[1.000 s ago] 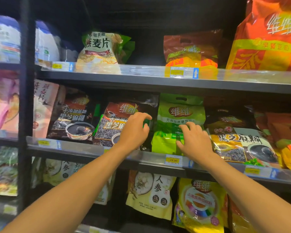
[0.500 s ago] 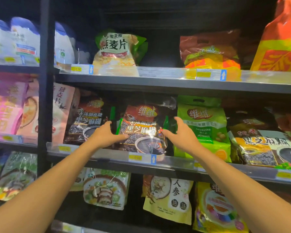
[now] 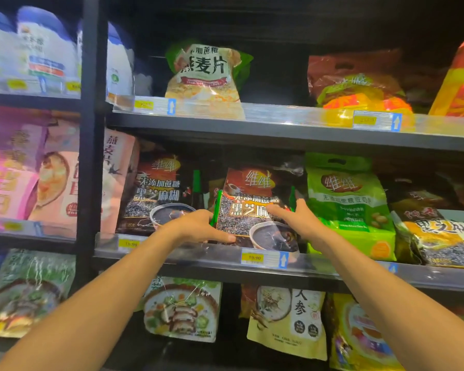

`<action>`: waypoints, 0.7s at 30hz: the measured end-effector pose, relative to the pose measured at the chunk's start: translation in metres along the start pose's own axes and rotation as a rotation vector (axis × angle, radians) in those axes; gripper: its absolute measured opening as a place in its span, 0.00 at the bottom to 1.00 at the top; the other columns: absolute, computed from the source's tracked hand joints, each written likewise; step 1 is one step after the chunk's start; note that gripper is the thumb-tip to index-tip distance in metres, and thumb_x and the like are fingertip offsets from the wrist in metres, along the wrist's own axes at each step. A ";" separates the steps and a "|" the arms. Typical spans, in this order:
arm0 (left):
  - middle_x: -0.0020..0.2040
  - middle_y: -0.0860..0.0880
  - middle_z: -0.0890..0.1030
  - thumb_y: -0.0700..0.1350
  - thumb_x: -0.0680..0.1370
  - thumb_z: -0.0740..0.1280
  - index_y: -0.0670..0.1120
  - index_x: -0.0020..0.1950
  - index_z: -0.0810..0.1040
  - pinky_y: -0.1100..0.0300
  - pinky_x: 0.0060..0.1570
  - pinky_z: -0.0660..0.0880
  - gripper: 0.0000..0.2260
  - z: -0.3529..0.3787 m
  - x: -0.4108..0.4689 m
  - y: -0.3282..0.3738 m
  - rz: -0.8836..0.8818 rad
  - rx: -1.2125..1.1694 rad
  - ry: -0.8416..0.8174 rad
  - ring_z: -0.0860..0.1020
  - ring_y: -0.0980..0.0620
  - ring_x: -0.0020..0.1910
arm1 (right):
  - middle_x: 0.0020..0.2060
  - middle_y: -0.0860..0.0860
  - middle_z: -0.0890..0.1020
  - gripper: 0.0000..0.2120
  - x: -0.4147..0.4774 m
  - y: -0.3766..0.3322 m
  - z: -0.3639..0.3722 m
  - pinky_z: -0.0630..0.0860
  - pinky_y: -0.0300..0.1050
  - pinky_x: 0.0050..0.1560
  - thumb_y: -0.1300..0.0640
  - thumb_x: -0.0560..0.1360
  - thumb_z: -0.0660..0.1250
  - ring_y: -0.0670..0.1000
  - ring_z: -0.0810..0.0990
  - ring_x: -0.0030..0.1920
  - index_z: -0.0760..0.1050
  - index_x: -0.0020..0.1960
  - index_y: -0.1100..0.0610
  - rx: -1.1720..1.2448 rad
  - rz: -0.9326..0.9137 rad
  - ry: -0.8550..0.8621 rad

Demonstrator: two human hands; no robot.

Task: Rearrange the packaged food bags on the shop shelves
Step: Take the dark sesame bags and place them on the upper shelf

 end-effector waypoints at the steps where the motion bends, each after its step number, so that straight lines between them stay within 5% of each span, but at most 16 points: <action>1: 0.66 0.53 0.77 0.64 0.72 0.76 0.50 0.66 0.76 0.54 0.61 0.71 0.28 0.000 0.000 0.000 0.004 0.005 0.026 0.77 0.47 0.65 | 0.82 0.54 0.57 0.60 -0.001 0.001 0.002 0.65 0.58 0.76 0.33 0.68 0.75 0.58 0.62 0.79 0.43 0.84 0.52 0.004 -0.009 0.006; 6: 0.58 0.53 0.82 0.57 0.74 0.77 0.53 0.57 0.78 0.55 0.57 0.73 0.17 0.003 0.004 0.000 0.042 -0.129 0.026 0.80 0.51 0.57 | 0.80 0.54 0.63 0.57 -0.004 0.000 0.002 0.70 0.56 0.72 0.35 0.67 0.78 0.58 0.67 0.76 0.48 0.83 0.50 0.004 -0.044 0.098; 14: 0.61 0.52 0.80 0.54 0.75 0.77 0.50 0.61 0.78 0.57 0.47 0.75 0.19 -0.014 -0.002 -0.005 0.070 -0.197 0.066 0.79 0.53 0.46 | 0.80 0.53 0.63 0.57 0.000 -0.015 0.012 0.70 0.59 0.73 0.38 0.66 0.80 0.58 0.67 0.77 0.49 0.83 0.48 0.047 -0.096 0.138; 16: 0.67 0.52 0.77 0.61 0.70 0.79 0.49 0.68 0.75 0.50 0.56 0.78 0.32 -0.022 -0.011 -0.011 0.030 -0.196 0.090 0.81 0.44 0.56 | 0.80 0.53 0.64 0.57 0.002 -0.020 0.018 0.71 0.58 0.73 0.39 0.67 0.80 0.58 0.68 0.76 0.49 0.83 0.49 0.058 -0.099 0.136; 19: 0.74 0.47 0.74 0.77 0.48 0.77 0.49 0.77 0.68 0.40 0.65 0.77 0.62 -0.030 -0.003 -0.038 0.010 -0.201 0.117 0.75 0.35 0.69 | 0.78 0.53 0.67 0.58 0.005 -0.029 0.030 0.73 0.59 0.71 0.36 0.64 0.81 0.57 0.71 0.74 0.50 0.83 0.48 0.065 -0.097 0.127; 21: 0.73 0.46 0.76 0.77 0.49 0.77 0.49 0.76 0.69 0.39 0.65 0.76 0.61 -0.038 -0.006 -0.047 0.010 -0.232 0.122 0.76 0.36 0.69 | 0.79 0.53 0.65 0.60 0.006 -0.036 0.039 0.73 0.61 0.71 0.33 0.62 0.80 0.58 0.70 0.75 0.50 0.83 0.47 0.056 -0.097 0.120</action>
Point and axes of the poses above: each hand's wrist, its own x-axis towards the middle knuckle, its own z-axis out of the palm, y = z × x, the point moved 3 cm from there along x, towards the middle knuckle
